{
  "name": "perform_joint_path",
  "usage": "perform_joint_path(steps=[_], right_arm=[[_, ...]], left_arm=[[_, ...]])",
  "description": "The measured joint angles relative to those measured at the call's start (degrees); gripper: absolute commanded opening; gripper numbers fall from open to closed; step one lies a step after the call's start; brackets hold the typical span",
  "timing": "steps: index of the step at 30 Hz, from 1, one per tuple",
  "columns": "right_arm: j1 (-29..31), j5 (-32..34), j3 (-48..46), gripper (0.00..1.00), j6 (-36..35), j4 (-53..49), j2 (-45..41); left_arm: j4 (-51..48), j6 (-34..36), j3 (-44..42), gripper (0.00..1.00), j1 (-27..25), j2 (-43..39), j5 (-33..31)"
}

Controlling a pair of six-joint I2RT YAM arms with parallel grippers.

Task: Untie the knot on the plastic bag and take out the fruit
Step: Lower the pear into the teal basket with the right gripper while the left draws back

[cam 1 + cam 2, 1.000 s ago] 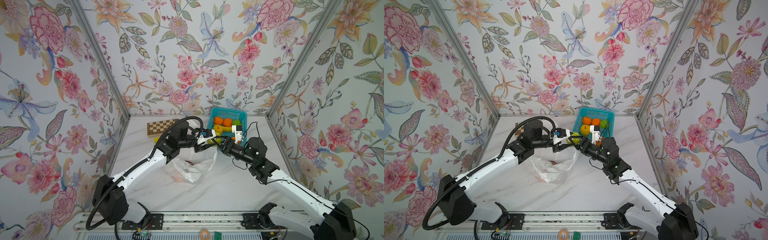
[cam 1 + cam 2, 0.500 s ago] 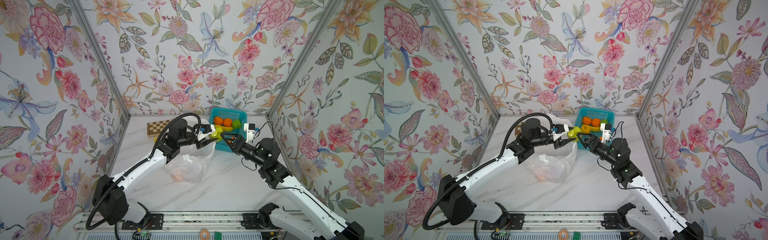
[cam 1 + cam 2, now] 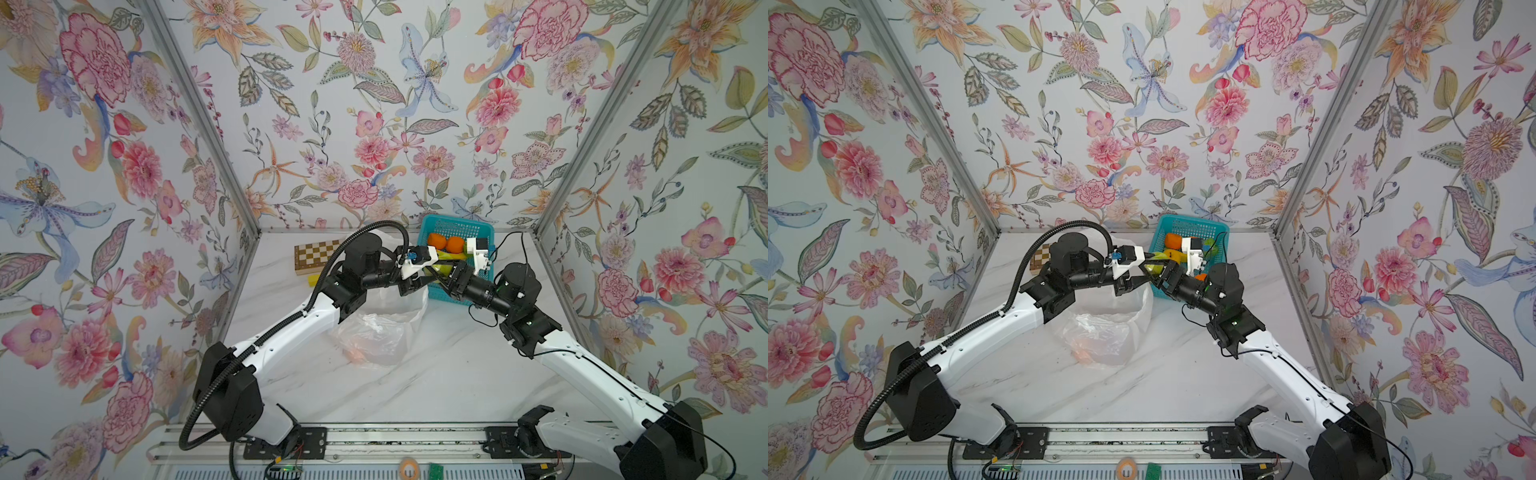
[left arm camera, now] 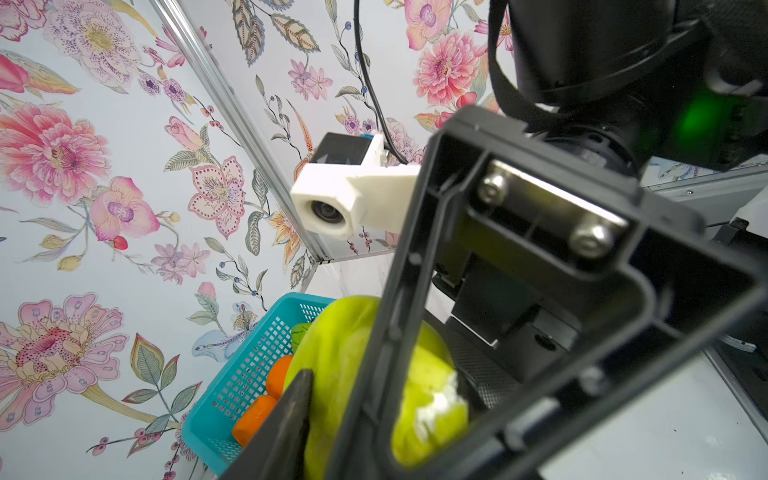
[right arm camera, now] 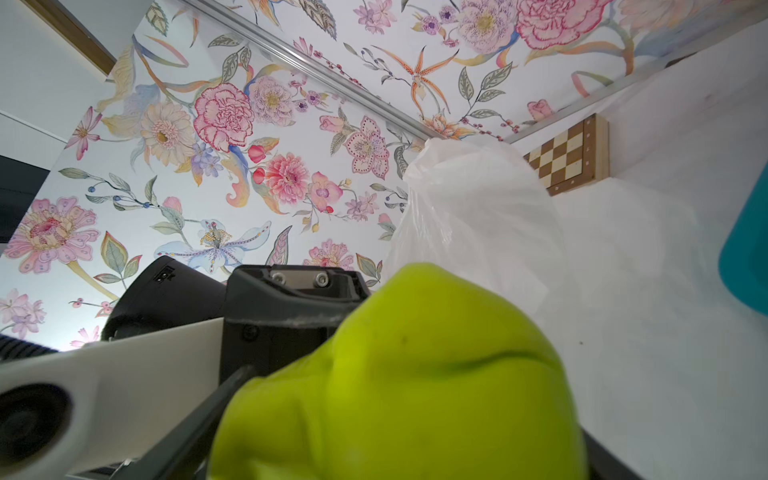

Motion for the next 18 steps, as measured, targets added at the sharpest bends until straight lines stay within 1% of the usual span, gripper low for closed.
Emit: perform_joint_path(steps=[2, 5, 8, 10, 12, 13, 18], right_arm=[[0.0, 0.11, 0.0, 0.74, -0.11, -0.02, 0.0], [0.0, 0.52, 0.0, 0.67, -0.55, 0.02, -0.09], [0.0, 1.42, 0.0, 0.64, -0.94, -0.26, -0.46], [-0.11, 2.23, 0.0, 0.64, -1.31, -0.31, -0.79], [-0.79, 2.69, 0.02, 0.64, -1.55, -0.35, -1.09], [-1.42, 2.99, 0.09, 0.64, -1.64, -0.42, -1.2], [-6.82, 4.15, 2.43, 0.65, -3.69, -4.02, -0.66]], left_arm=[[0.09, -0.02, 0.09, 0.46, 0.0, 0.0, 0.04], [0.26, 0.0, 0.09, 0.6, 0.02, 0.0, 0.02], [0.57, -0.37, 0.09, 0.67, 0.0, -0.02, 0.07], [0.83, -0.48, 0.04, 0.83, -0.13, -0.15, 0.09], [1.11, -0.92, -0.61, 0.96, -0.24, -0.68, -0.11], [1.14, -1.36, -1.29, 0.98, -0.26, -1.2, -0.35], [1.05, -4.57, -5.77, 0.99, -0.28, -5.79, -2.27]])
